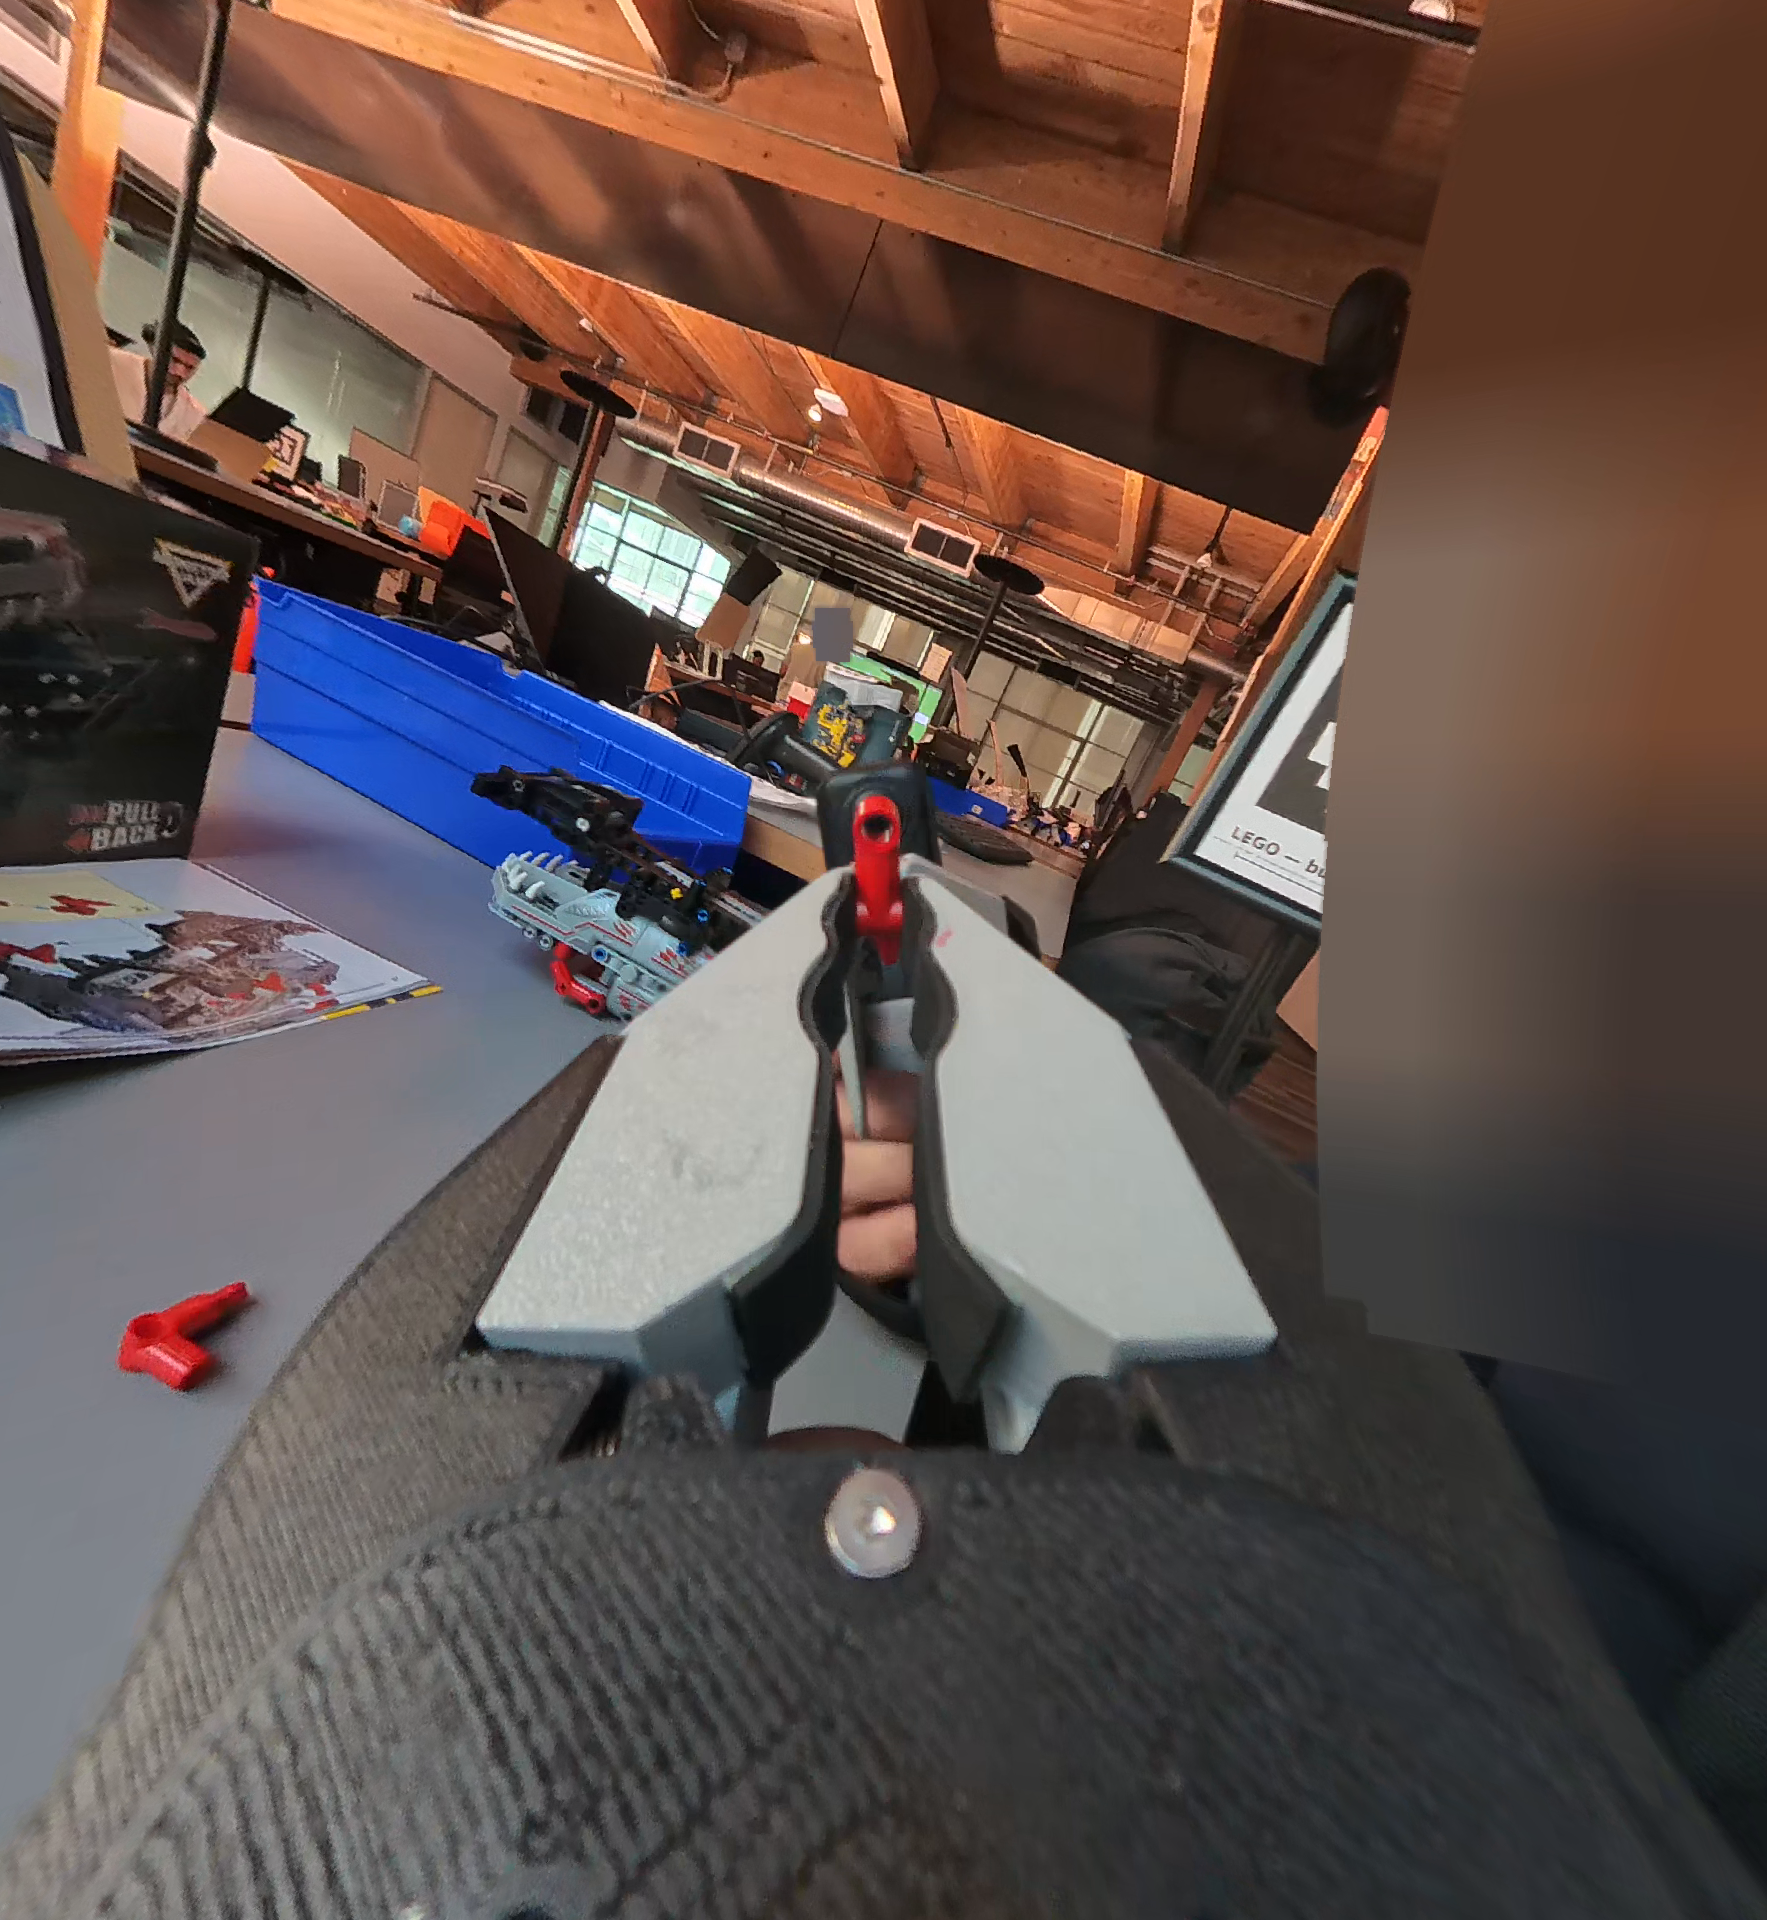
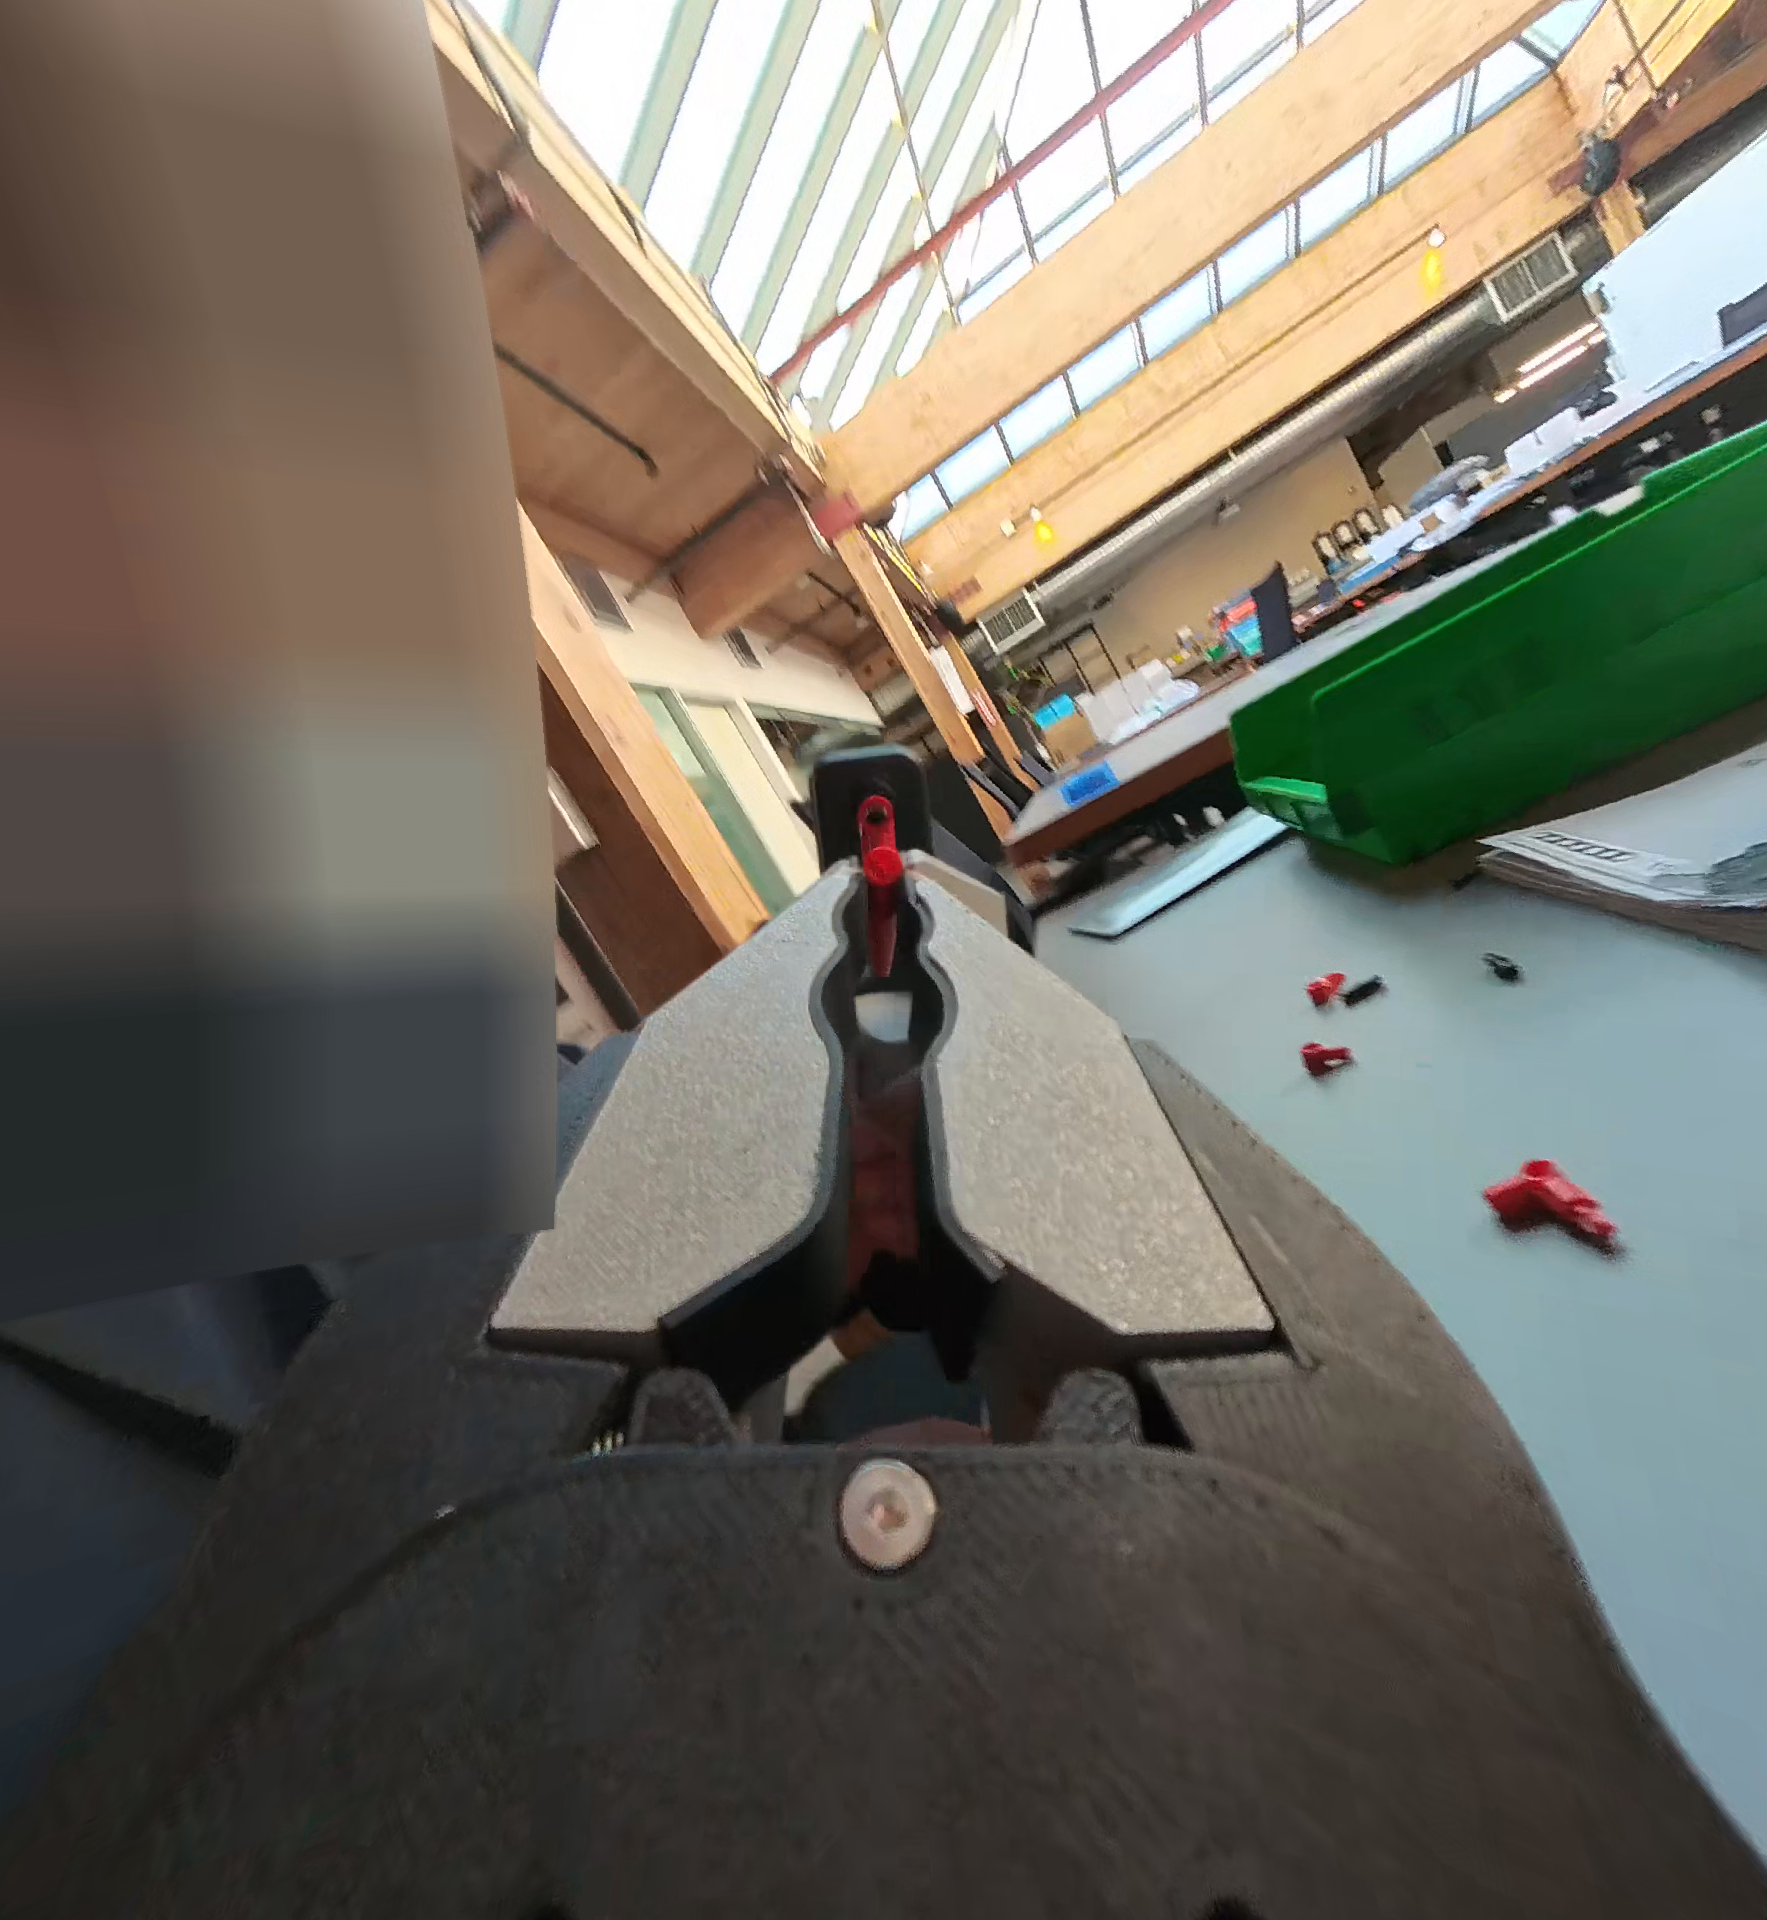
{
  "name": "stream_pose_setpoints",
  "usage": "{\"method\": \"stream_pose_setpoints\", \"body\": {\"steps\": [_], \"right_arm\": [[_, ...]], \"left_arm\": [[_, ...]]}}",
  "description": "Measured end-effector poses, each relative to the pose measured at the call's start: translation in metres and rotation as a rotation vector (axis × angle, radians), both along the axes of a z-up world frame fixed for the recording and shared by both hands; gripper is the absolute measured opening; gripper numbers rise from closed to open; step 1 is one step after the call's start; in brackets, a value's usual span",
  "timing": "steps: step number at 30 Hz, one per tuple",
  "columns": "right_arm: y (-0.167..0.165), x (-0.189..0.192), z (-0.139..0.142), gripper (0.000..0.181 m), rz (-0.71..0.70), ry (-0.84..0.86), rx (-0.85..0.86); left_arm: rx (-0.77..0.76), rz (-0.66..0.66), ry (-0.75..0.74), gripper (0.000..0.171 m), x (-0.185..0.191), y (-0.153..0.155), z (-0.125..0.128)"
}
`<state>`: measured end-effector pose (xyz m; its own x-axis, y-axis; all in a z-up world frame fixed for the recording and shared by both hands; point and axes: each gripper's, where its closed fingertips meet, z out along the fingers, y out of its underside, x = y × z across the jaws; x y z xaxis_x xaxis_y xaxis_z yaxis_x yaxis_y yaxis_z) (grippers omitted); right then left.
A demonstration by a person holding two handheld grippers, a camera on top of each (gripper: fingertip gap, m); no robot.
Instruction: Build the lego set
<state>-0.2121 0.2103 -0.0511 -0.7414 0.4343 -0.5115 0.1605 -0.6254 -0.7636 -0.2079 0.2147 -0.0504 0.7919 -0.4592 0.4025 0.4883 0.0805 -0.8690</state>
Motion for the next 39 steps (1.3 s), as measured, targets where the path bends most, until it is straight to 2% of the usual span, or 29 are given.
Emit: {"method": "stream_pose_setpoints", "body": {"steps": [1,4,8,10,16,20,27,30,35,39], "right_arm": [[0.0,0.0,-0.001,0.002,-0.02,0.003,0.051],[-0.002,-0.001,0.0,0.003,-0.026,0.002,0.098],[-0.005,-0.003,0.0,0.004,0.023,-0.007,-0.012],[-0.005,-0.005,-0.004,0.004,0.016,-0.023,-0.01],[-0.005,-0.003,-0.011,0.004,0.015,-0.008,0.22],[-0.009,0.0,-0.009,0.004,0.096,0.007,0.167],[-0.002,-0.005,-0.009,0.002,0.11,-0.01,0.075],[0.001,-0.007,-0.012,0.002,0.093,-0.033,0.086],[0.005,-0.008,-0.015,0.002,0.057,-0.036,0.128],[0.002,-0.003,-0.017,0.002,0.088,-0.022,0.185]], "left_arm": [[-0.006,-0.012,-0.016,0.005,0.0,0.0,-0.001],[0.02,-0.01,-0.048,0.005,-0.001,-0.001,0.0],[0.061,-0.003,-0.07,0.005,-0.003,-0.003,0.003],[0.057,0.014,-0.07,0.005,-0.005,-0.003,0.0],[0.016,-0.031,0.028,0.005,-0.003,-0.003,-0.008],[0.036,-0.072,0.048,0.005,0.0,-0.006,-0.006],[0.028,-0.033,0.008,0.005,-0.005,0.0,-0.006],[0.004,-0.034,0.008,0.005,-0.008,0.003,-0.009],[-0.056,-0.01,0.119,0.005,-0.008,0.008,-0.016],[-0.06,-0.061,0.139,0.005,-0.003,0.004,-0.017]]}}
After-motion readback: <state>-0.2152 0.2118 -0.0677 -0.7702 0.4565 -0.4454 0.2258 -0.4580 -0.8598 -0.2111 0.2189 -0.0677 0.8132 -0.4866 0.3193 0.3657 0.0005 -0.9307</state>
